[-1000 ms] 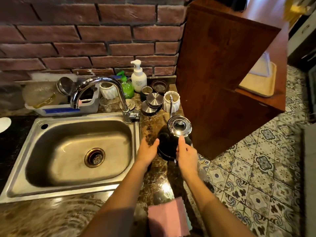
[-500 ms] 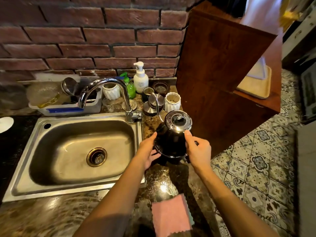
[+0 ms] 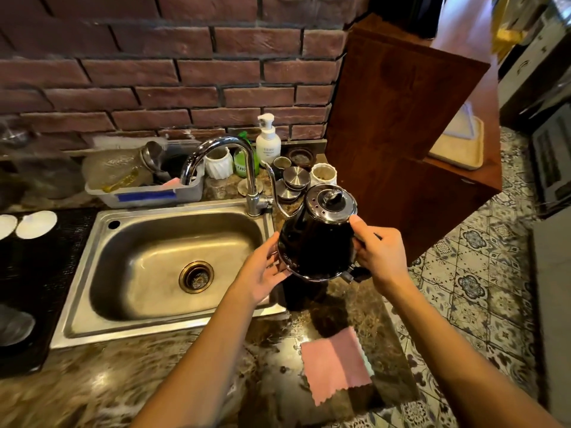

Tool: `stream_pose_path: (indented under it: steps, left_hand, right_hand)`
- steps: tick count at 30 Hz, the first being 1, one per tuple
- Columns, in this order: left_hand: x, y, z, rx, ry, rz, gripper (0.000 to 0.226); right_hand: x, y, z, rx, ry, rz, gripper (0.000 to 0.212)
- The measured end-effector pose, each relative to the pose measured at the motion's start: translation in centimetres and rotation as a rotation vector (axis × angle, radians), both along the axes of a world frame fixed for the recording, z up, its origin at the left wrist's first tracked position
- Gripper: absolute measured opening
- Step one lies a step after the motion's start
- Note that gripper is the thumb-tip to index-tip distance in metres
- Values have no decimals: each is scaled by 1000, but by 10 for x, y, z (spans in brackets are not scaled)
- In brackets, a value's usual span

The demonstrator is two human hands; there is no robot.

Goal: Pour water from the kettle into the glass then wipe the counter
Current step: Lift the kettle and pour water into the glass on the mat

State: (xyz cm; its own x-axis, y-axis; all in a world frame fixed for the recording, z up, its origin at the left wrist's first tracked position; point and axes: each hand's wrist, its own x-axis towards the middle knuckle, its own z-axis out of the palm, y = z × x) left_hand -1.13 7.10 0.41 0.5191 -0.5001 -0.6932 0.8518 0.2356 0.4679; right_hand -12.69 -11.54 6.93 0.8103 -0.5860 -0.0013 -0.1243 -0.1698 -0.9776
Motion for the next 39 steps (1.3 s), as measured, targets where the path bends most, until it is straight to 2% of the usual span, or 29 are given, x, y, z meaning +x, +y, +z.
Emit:
stream_pose_path:
  steps: [8,12,20,25,28,31,35,39]
  left_hand:
    - [-27,27,11,-24,-4,20,45]
    - [-43,43,19,-36,-13,61,42]
    - [-88,74,44,-19,-132,75,35]
    - [-125,89,54,-4,-113,143,43]
    - [-150,101,60,8,-110,165,59]
    - [-174,114,68,35,-123,182,64]
    - [-208,131,80,86,-155,203,71]
    - [-235,149,86,119,-146,258,77]
  right_hand:
    - [-22,22,23,-134,4,42,70]
    - [-31,30,28,-126,5,51,70]
    - [-61,45,43,-150,-34,133,84]
    - [-88,60,55,-192,-69,186,80]
    - [-103,66,57,-172,-73,226,88]
    - [-118,73,61,-159,-78,268,96]
    - [-134,86,66,-108,-92,326,81]
    - [-148,101,67,-98,-101,382,80]
